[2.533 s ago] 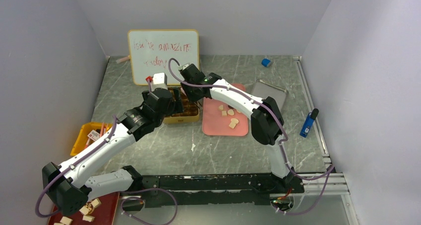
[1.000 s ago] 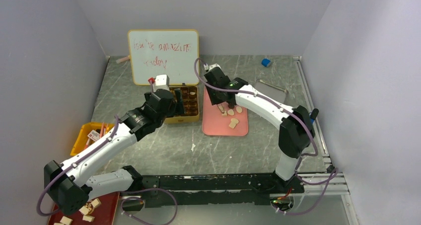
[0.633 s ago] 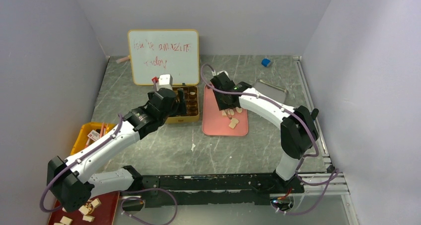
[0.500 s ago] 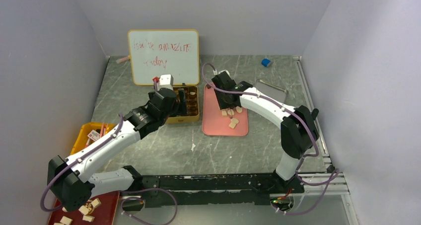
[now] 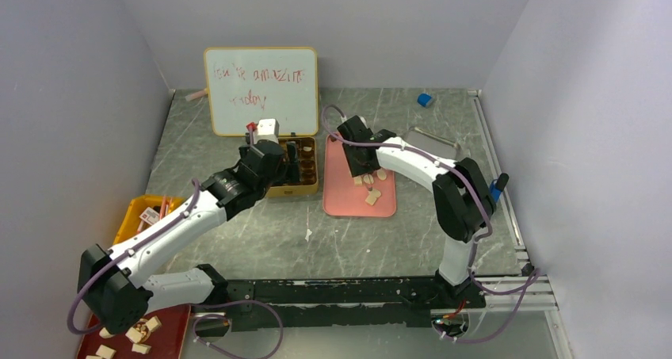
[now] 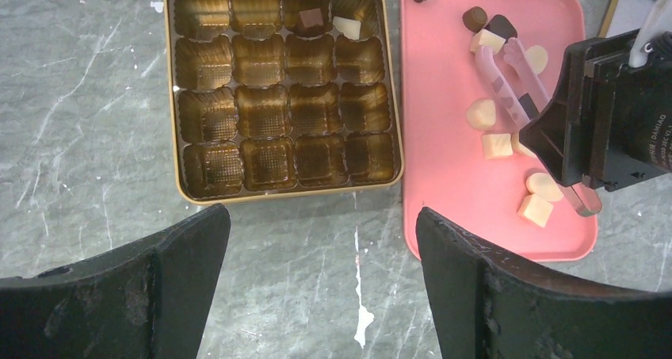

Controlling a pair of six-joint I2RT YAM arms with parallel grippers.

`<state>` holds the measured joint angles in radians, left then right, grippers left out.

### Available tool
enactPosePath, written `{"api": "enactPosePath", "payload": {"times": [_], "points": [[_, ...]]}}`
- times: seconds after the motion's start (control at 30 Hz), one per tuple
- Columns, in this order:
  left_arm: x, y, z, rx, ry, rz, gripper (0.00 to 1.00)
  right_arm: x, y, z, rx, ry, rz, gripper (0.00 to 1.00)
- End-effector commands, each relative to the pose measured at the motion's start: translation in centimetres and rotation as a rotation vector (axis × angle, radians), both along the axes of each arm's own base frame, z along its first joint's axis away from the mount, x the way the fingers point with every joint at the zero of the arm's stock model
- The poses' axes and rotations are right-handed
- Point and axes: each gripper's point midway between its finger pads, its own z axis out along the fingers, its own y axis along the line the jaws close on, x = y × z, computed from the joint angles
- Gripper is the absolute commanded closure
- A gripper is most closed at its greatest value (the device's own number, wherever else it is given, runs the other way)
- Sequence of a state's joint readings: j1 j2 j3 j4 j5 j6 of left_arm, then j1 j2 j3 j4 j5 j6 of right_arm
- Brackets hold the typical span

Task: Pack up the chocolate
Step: Pick up the fake chocolate from the plate.

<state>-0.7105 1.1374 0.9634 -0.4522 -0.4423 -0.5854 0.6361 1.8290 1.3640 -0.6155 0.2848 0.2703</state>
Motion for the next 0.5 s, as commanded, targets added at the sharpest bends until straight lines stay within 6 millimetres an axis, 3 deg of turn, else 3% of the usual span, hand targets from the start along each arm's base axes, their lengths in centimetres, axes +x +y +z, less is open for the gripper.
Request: {"api": "enactPosePath", "payload": {"times": [0.0, 0.47], "points": [[0.6, -0.5, 0.8, -0.004, -0.033, -0.008, 0.08, 2.6, 0.8, 1.7, 0.038, -0.070, -0.002, 0.59], [1.4, -0.4, 0.3, 0.013, -0.028, -0.007, 0.07, 4.5, 0.4, 1.0, 0.032, -0.064, -0.022, 0.58]]}}
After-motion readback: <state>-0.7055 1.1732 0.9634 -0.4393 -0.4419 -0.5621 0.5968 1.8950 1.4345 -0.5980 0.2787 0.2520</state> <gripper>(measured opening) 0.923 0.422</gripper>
